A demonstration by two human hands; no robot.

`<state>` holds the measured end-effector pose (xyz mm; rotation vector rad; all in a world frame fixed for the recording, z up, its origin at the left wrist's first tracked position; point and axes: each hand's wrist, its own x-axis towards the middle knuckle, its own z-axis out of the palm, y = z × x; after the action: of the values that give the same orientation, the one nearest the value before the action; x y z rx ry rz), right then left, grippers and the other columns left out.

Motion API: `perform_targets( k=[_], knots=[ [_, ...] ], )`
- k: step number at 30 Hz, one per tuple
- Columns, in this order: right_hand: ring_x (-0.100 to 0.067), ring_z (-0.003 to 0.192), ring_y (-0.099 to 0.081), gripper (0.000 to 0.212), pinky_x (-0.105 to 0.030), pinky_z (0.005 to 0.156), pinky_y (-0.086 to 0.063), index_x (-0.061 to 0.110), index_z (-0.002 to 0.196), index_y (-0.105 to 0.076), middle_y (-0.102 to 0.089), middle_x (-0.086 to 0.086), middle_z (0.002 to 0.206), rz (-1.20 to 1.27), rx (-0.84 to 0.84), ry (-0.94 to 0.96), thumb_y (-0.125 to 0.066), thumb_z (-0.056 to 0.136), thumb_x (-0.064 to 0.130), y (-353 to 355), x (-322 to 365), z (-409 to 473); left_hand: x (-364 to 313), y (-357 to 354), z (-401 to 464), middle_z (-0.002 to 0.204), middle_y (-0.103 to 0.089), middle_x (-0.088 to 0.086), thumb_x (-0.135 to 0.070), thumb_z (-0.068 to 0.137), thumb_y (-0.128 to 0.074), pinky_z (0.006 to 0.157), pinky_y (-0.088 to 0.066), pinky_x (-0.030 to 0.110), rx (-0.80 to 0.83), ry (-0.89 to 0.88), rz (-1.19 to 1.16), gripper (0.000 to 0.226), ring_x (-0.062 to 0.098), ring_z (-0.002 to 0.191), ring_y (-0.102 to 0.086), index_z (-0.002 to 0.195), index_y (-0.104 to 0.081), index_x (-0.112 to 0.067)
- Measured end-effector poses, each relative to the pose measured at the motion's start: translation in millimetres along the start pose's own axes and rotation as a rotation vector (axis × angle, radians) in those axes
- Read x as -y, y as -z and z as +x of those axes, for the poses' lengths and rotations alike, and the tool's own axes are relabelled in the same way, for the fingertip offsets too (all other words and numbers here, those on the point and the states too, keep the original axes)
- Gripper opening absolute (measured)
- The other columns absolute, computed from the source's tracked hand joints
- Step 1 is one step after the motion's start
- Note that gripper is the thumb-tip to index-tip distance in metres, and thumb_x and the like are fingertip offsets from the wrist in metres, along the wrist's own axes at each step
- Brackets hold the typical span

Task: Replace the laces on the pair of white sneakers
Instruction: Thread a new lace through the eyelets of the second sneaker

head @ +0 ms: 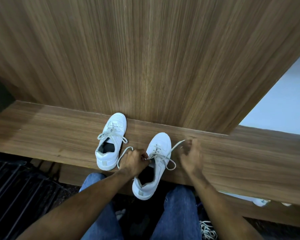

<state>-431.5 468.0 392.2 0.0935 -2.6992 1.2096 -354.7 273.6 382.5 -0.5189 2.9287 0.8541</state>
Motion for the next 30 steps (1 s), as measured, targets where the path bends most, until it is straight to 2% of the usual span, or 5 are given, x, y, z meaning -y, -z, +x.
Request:
perform_targets(
  k=[6,11,17,24,30],
  knots=[
    [-0.023,0.104,-0.057,0.023,-0.035,0.084,-0.047,0.019,0.106,-0.066,-0.062,-0.001,0.109,-0.336,0.484,0.327,-0.054,0.090,0.030,-35.1,2.4,-42.3,1.0,0.7,4.1,0.097,-0.070,0.000,-0.041,0.077,-0.064,0.078,-0.049,0.029,0.022,0.018,0.005,0.018,0.021,0.098,-0.063,0.090,-0.071,-0.031],
    [-0.019,0.078,-0.064,0.016,-0.029,0.071,-0.049,0.018,0.082,-0.071,-0.071,0.001,0.086,0.030,0.361,0.081,-0.057,0.088,0.012,-28.3,13.9,-21.9,0.8,4.0,6.6,0.097,-0.070,-0.001,-0.040,0.079,-0.065,0.077,-0.048,0.029,0.037,0.012,0.011,0.015,0.021,0.098,-0.062,0.086,-0.070,-0.028],
    [-0.013,0.073,-0.058,0.023,-0.033,0.075,-0.048,0.022,0.073,-0.070,-0.065,0.007,0.068,0.853,-0.205,-0.248,-0.062,0.086,0.004,16.2,19.0,47.0,2.7,2.1,6.2,0.093,-0.070,0.001,-0.038,0.078,-0.065,0.074,-0.048,0.028,0.033,0.009,0.023,0.016,0.023,0.094,-0.063,0.086,-0.070,-0.026],
    [-0.030,0.116,-0.054,0.054,-0.041,0.097,-0.046,0.020,0.135,-0.052,-0.050,-0.009,0.133,-0.163,0.160,-0.016,-0.063,0.083,0.014,-5.0,-22.7,12.1,4.3,0.6,7.5,0.085,-0.068,0.001,-0.039,0.077,-0.064,0.068,-0.041,0.026,0.037,0.003,0.017,0.014,0.022,0.090,-0.062,0.077,-0.065,-0.025],
    [-0.018,0.114,-0.054,0.024,-0.030,0.095,-0.043,0.020,0.108,-0.069,-0.061,0.004,0.120,-0.266,0.502,0.316,-0.060,0.087,0.027,-35.5,-10.1,-34.2,5.9,-1.2,7.8,0.089,-0.068,0.003,-0.040,0.077,-0.064,0.070,-0.042,0.027,0.035,-0.006,0.029,0.015,0.025,0.094,-0.061,0.077,-0.064,-0.025]
  ],
)
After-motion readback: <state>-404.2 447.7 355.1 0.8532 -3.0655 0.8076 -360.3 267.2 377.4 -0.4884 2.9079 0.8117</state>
